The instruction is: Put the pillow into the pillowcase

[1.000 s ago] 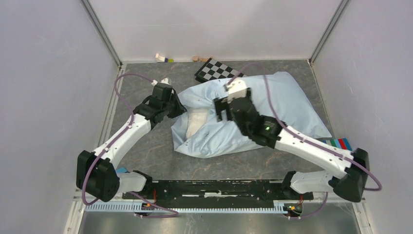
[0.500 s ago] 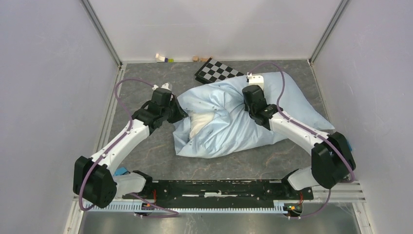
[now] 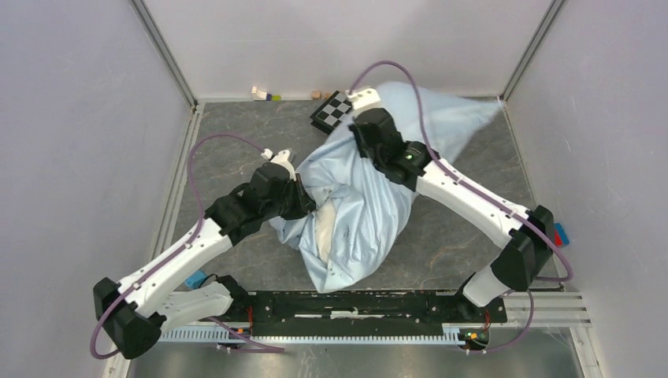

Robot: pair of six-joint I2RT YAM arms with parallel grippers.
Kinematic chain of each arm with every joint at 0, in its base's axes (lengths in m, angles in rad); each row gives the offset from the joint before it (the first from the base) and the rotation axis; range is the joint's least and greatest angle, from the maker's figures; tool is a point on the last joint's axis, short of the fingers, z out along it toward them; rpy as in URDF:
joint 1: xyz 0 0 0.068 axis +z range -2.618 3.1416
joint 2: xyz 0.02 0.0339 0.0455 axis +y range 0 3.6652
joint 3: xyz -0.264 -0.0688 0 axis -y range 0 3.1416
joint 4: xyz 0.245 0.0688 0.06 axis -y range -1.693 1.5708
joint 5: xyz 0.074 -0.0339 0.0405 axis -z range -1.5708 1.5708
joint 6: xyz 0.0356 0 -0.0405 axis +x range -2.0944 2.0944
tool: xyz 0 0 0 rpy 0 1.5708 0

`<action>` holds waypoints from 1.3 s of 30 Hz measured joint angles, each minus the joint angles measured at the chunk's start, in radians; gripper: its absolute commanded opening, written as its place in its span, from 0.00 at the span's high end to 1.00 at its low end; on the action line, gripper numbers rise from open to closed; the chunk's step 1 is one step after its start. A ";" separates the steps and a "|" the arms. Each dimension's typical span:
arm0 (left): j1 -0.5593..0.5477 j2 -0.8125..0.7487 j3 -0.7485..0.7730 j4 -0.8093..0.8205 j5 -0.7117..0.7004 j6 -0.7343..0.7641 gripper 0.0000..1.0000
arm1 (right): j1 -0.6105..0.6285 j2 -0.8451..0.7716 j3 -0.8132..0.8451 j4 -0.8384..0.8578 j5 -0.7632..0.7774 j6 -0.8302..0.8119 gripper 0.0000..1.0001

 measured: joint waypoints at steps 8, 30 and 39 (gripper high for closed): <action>-0.088 -0.132 0.002 -0.097 -0.063 -0.048 0.98 | 0.156 0.188 0.292 0.105 -0.259 -0.101 1.00; -0.103 0.068 -0.036 0.140 -0.163 -0.142 0.51 | 0.105 0.192 0.264 0.075 -0.315 -0.078 0.04; -0.096 0.012 0.114 0.025 -0.146 -0.034 0.26 | 0.128 -0.389 -0.242 0.117 -0.183 0.053 0.21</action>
